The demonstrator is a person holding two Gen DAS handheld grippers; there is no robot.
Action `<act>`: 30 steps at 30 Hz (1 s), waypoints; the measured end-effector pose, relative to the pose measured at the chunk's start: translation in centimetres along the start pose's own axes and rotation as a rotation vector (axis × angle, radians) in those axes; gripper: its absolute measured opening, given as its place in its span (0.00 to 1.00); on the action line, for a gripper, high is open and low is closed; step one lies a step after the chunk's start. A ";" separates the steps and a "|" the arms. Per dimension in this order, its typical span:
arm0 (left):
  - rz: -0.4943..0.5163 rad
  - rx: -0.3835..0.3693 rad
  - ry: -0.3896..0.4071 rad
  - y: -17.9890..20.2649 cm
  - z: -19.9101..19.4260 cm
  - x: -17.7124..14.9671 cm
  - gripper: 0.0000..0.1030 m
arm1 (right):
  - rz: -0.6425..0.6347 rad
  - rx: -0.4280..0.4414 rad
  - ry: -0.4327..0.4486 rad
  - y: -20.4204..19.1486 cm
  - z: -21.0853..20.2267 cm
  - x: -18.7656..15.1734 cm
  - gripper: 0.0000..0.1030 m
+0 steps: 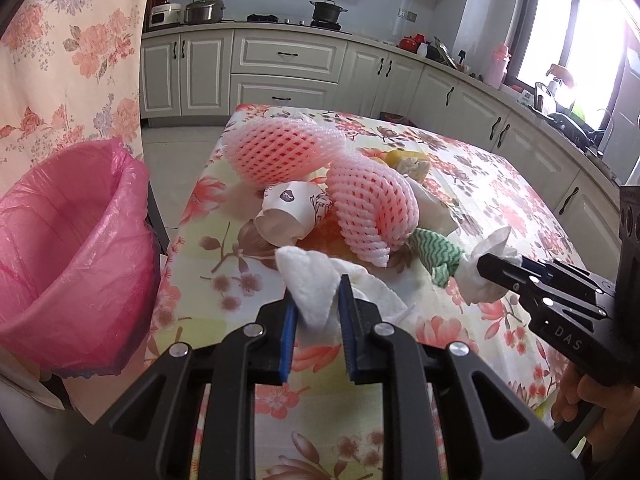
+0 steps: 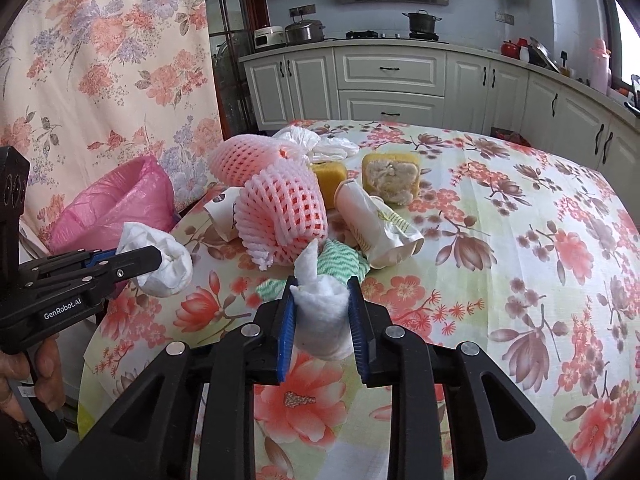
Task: Collect trash
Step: 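Grasp the crumpled white tissue with the left gripper and lift it, then carry the tissue with the left gripper into the wastebasket and release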
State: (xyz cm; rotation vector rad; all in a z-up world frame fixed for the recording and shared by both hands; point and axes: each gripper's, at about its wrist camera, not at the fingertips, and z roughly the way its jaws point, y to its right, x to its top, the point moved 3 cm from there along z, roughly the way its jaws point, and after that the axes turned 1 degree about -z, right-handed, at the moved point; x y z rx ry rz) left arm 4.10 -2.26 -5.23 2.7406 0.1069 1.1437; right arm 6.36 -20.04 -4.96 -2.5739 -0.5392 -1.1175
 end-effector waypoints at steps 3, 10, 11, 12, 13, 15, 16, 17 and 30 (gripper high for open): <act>0.003 0.001 0.012 0.0 -0.5 0.3 0.19 | 0.010 -0.003 0.024 0.4 -0.7 0.5 0.24; 0.002 0.004 0.026 -0.2 -1.2 0.7 0.19 | 0.037 -0.026 0.054 1.8 -1.7 1.2 0.24; 0.001 0.006 0.031 -0.3 -1.3 0.9 0.19 | 0.039 -0.028 0.056 1.9 -1.7 1.3 0.24; -0.001 0.008 0.037 -0.4 -1.5 1.1 0.19 | 0.039 -0.029 0.059 1.9 -1.8 1.4 0.24; -0.003 0.011 0.044 -0.6 -1.8 1.3 0.19 | 0.038 -0.029 0.063 1.9 -1.9 1.5 0.24; -0.006 0.020 0.059 -1.0 -2.4 1.6 0.19 | 0.035 -0.027 0.070 1.7 -2.0 1.7 0.24; -0.007 0.026 0.067 -1.3 -2.7 1.8 0.19 | 0.032 -0.026 0.073 1.5 -2.1 1.8 0.24; -0.008 0.033 0.075 -1.5 -3.0 2.0 0.19 | 0.029 -0.025 0.077 1.4 -2.1 1.9 0.24; -0.026 0.157 0.161 -5.1 -6.8 4.2 0.19 | -0.022 0.008 0.132 -1.5 -2.6 5.3 0.24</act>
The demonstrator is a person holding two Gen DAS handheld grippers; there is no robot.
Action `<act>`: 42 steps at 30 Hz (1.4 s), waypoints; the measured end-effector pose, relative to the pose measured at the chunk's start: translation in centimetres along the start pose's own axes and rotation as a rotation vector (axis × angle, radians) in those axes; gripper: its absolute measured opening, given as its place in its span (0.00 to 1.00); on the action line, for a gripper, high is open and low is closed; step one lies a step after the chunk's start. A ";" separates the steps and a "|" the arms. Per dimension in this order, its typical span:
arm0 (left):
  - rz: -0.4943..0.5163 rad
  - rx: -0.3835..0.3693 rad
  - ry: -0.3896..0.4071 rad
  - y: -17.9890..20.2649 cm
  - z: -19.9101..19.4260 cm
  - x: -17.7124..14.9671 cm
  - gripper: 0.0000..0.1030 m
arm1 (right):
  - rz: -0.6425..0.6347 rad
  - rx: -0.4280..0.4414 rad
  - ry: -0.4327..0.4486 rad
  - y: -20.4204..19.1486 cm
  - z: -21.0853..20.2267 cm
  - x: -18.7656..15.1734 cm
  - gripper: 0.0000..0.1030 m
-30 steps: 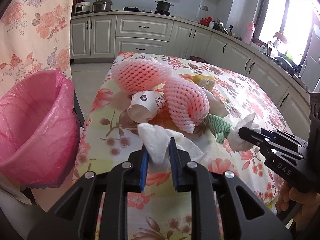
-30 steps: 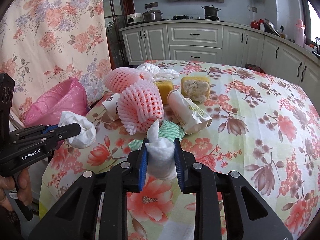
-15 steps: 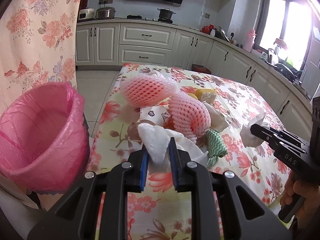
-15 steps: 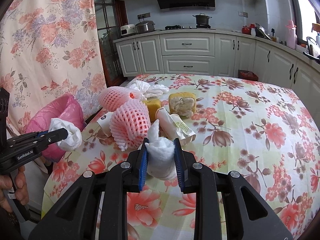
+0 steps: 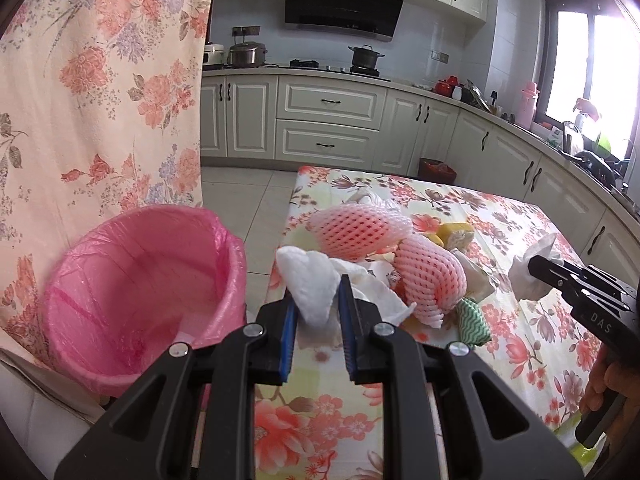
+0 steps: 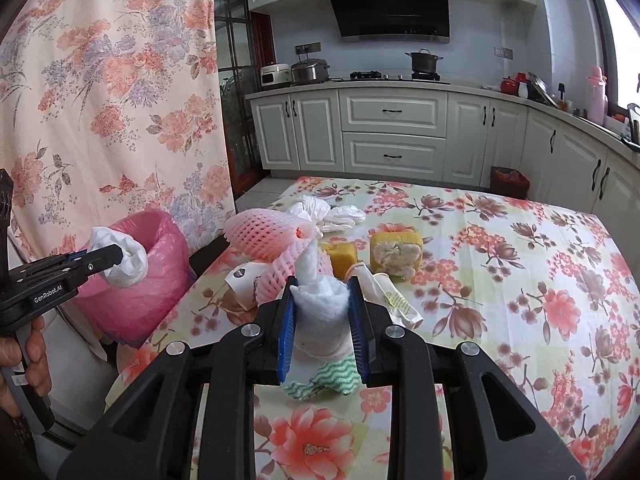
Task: Collect trash
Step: 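Carry the tissue with the left gripper into the wastebasket and release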
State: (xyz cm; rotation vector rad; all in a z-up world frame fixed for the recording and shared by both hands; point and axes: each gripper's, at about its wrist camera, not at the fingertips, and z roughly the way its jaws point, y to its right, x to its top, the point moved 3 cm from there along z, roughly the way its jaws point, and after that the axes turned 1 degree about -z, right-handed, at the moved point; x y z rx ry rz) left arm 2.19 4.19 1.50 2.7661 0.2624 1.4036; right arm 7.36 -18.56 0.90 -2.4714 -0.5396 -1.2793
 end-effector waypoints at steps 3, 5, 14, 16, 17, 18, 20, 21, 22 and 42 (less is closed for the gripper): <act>-0.014 0.022 0.011 -1.1 -0.5 0.4 0.19 | -0.008 0.013 0.000 -0.7 0.3 0.5 0.24; -0.020 0.045 0.019 -2.0 -0.8 0.7 0.19 | -0.015 0.021 -0.003 -1.2 0.6 0.7 0.24; -0.057 0.137 0.052 -6.3 -2.5 1.4 0.19 | -0.051 0.068 -0.011 -4.5 2.2 2.1 0.24; -0.072 0.155 0.059 -7.5 -2.9 1.5 0.19 | -0.063 0.083 -0.011 -5.6 2.5 2.5 0.24; -0.079 0.163 0.061 -8.1 -3.1 1.6 0.19 | -0.070 0.090 -0.011 -6.2 2.7 2.7 0.24; -0.087 0.171 0.063 -8.7 -3.2 1.6 0.19 | -0.077 0.097 -0.011 -6.7 2.9 2.9 0.24; -0.102 0.186 0.067 -9.8 -3.5 1.6 0.19 | -0.089 0.114 -0.009 -7.9 3.3 3.5 0.24; -0.108 0.193 0.068 -10.3 -3.7 1.6 0.19 | -0.097 0.122 -0.008 -8.6 3.5 3.8 0.24; -0.113 0.200 0.069 -10.8 -3.9 1.5 0.19 | -0.105 0.130 -0.006 -9.3 3.7 4.1 0.24; -0.185 0.264 0.068 -17.6 -4.3 0.9 0.20 | -0.234 0.296 -0.036 -21.8 9.3 7.0 0.24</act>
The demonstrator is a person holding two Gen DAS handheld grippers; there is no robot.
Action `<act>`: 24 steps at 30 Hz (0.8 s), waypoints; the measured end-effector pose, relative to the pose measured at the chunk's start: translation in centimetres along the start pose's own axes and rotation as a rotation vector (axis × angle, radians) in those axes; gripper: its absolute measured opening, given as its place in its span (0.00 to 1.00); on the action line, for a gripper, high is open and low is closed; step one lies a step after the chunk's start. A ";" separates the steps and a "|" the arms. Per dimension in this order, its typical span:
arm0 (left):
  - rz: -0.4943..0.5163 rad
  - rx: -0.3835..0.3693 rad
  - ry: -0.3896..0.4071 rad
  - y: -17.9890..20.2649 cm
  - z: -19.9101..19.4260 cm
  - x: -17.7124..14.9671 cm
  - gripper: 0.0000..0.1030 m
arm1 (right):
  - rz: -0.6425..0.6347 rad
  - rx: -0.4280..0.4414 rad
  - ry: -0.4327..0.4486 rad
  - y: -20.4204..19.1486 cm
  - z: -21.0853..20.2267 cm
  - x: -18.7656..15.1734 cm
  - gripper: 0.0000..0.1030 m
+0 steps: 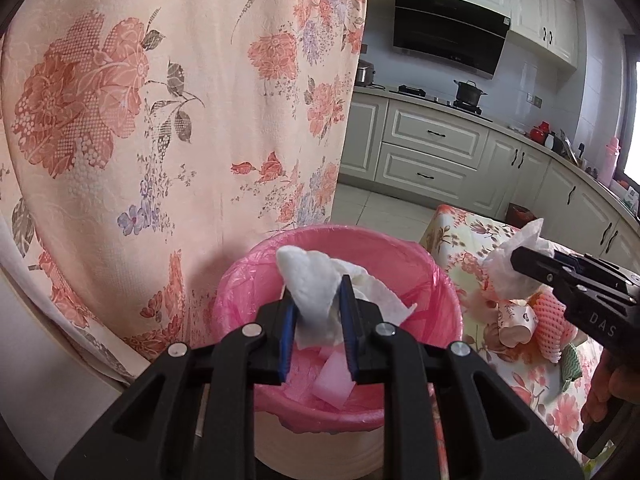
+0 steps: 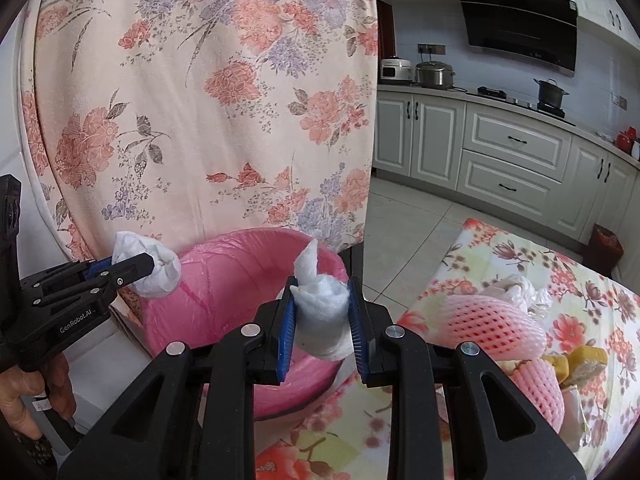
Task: Collect trash
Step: 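Carry the tissue with the left gripper into the wastebasket and release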
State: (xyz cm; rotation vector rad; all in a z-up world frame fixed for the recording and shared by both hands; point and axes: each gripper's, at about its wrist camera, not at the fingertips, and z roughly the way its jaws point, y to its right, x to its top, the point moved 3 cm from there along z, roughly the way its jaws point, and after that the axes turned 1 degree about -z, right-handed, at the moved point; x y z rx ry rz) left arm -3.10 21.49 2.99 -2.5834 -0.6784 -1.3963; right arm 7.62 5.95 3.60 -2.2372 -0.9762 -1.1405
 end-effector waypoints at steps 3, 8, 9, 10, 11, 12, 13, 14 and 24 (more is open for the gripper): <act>-0.003 0.006 -0.001 -0.5 0.2 0.1 0.20 | -0.003 0.025 -0.012 -0.7 1.2 0.1 0.24; -0.017 0.007 -0.008 -1.2 0.6 0.1 0.22 | -0.009 0.044 -0.026 -1.5 2.6 0.3 0.25; -0.018 0.009 -0.010 -1.4 0.7 0.1 0.22 | -0.013 0.045 -0.028 -1.6 2.8 0.4 0.25; -0.020 0.010 -0.011 -1.4 0.7 0.1 0.22 | -0.014 0.050 -0.029 -1.7 3.0 0.4 0.25; -0.023 0.009 -0.014 -1.5 0.9 0.1 0.22 | -0.012 0.055 -0.030 -1.8 3.1 0.5 0.26; -0.025 0.009 -0.017 -1.6 1.0 0.0 0.22 | -0.011 0.058 -0.032 -1.8 3.3 0.6 0.26; -0.026 0.010 -0.018 -1.6 1.1 0.0 0.23 | -0.012 0.062 -0.033 -1.9 3.5 0.7 0.27; -0.029 0.009 -0.021 -1.7 1.2 0.0 0.27 | -0.013 0.069 -0.034 -1.9 3.6 0.7 0.29; -0.063 0.011 -0.006 -1.9 0.7 -0.1 0.61 | -0.012 0.035 -0.022 -1.0 3.5 0.6 0.52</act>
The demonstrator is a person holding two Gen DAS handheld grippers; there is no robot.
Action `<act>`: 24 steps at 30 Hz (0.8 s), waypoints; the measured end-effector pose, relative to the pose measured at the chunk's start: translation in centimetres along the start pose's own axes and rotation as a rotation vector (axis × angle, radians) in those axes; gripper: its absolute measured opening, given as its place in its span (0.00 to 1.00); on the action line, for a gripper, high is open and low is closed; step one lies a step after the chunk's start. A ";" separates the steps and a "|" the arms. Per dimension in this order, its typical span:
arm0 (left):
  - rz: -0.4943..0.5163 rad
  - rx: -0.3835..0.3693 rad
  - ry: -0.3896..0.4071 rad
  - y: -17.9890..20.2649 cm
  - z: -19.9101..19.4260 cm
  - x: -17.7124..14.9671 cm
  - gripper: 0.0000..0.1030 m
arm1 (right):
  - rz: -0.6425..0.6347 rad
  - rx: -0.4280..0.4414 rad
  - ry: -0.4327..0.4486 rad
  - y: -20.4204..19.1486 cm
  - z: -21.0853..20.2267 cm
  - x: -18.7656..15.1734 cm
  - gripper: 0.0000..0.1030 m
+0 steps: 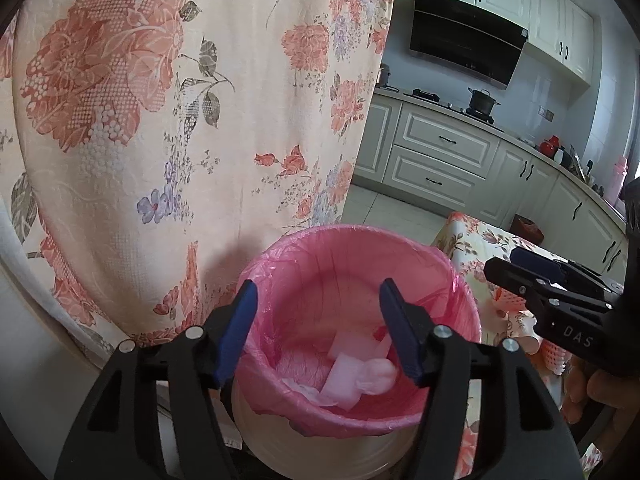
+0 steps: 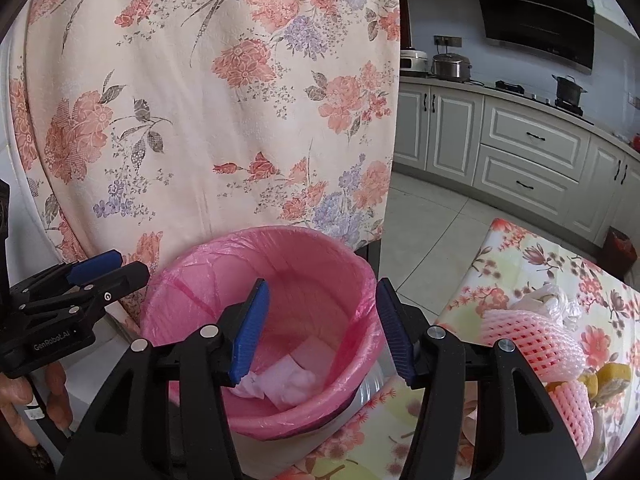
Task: Collect trash
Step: 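Carry the tissue with the left gripper into the wastebasket and release, then return the left gripper over the table toward the green-and-white cloth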
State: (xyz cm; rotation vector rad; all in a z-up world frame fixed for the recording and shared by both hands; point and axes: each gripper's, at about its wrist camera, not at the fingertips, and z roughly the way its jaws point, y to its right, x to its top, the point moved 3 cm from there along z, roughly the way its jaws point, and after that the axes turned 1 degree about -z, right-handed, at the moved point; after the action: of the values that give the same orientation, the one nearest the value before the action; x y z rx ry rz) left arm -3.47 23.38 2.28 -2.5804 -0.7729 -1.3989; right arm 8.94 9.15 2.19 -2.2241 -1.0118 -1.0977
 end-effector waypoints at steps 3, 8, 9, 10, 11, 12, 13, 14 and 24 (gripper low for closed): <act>0.014 0.010 0.010 0.5 -0.3 -0.1 0.66 | 0.009 -0.018 0.017 0.6 -1.1 -0.5 0.52; 0.026 -0.006 0.012 1.5 -0.6 -0.2 0.66 | 0.030 -0.059 0.037 2.2 -3.0 -1.7 0.54; 0.031 -0.010 0.013 1.8 -0.6 -0.3 0.66 | 0.037 -0.066 0.040 2.7 -3.4 -2.0 0.54; 0.035 -0.014 0.012 2.1 -0.7 -0.4 0.66 | 0.045 -0.074 0.042 3.1 -3.8 -2.3 0.54; 0.039 -0.020 0.011 2.5 -0.7 -0.5 0.66 | 0.052 -0.083 0.043 3.6 -4.2 -2.6 0.54; 0.043 -0.025 0.009 2.8 -0.8 -0.6 0.66 | 0.060 -0.090 0.045 4.1 -4.6 -3.0 0.54; 0.048 -0.031 0.008 3.2 -0.8 -0.7 0.66 | 0.070 -0.096 0.046 4.5 -5.0 -3.3 0.54; 0.052 -0.035 0.007 3.6 -0.8 -0.8 0.66 | 0.079 -0.101 0.048 5.0 -5.4 -3.6 0.55; 0.105 -0.089 0.018 7.9 -1.2 -1.7 0.66 | 0.125 -0.219 0.058 9.9 -9.7 -7.1 0.56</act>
State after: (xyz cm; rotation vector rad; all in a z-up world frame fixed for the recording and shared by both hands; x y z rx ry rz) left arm -1.33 15.51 2.75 -2.6282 -0.5763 -1.4543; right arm 9.11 -6.36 1.26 -2.3747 -0.7482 -1.2597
